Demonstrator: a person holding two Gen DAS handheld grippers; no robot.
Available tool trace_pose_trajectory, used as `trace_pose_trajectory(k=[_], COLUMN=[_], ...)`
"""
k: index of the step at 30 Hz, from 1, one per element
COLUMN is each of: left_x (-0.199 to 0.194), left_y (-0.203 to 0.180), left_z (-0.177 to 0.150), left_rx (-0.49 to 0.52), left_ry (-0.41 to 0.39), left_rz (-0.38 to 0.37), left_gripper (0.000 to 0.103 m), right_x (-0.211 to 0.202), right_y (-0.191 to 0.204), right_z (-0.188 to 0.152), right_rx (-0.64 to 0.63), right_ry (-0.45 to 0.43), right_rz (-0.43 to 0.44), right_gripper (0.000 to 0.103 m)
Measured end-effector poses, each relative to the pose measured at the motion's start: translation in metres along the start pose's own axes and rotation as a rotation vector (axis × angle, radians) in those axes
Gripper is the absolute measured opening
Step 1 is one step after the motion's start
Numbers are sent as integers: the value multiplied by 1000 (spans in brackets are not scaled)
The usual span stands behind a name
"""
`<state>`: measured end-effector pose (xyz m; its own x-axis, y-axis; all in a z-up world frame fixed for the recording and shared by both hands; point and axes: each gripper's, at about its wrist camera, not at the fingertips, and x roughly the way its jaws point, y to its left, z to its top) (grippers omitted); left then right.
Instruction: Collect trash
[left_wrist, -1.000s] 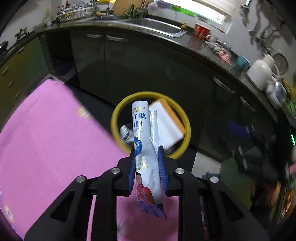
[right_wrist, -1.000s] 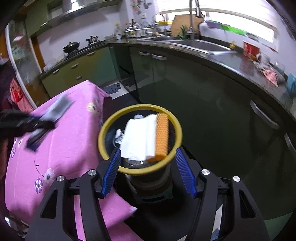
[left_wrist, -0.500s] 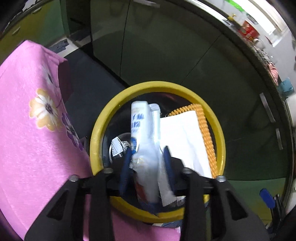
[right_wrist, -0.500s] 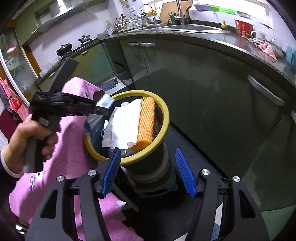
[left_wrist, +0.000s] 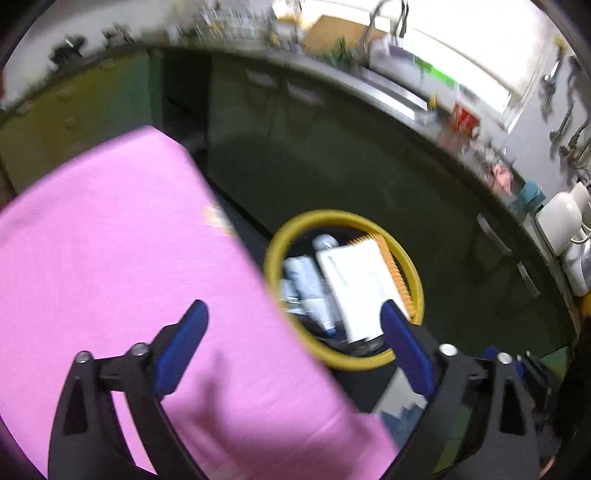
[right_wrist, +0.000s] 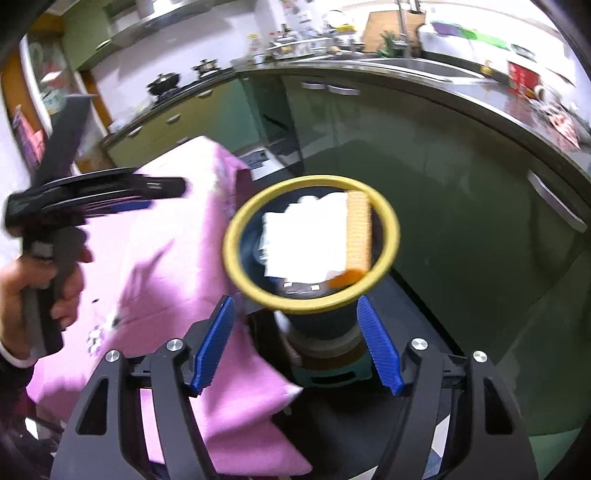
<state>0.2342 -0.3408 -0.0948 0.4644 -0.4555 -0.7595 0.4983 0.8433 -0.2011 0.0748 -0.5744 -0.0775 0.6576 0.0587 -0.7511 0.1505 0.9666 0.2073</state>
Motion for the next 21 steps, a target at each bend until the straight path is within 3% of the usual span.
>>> trace_pose_trajectory(k=[2,6,11,15,21], left_x=[-36,-121,-192,-243,-296], left_y=[19,67,105,129,151], left_z=[-15,-57,-106,-147,-193], left_rx=[-6,-29,-78,-150,-269], left_ry=[-81,-244,-337,-388,-442], left_rz=[45,244,433,524,555], left_gripper=[95,96,96,96,96], right_x=[-6,-22,-44,-57,-80], right_y=[20,54,88,114,139], right_z=[-3,-8,-10,-12,-28], right_rx=[-33,-78,-113,-165,-230], right_ry=[-12,-63,-129,-148,-180], right_rz=[17,50,64,69,41], right_gripper=[71,88,98,98,98])
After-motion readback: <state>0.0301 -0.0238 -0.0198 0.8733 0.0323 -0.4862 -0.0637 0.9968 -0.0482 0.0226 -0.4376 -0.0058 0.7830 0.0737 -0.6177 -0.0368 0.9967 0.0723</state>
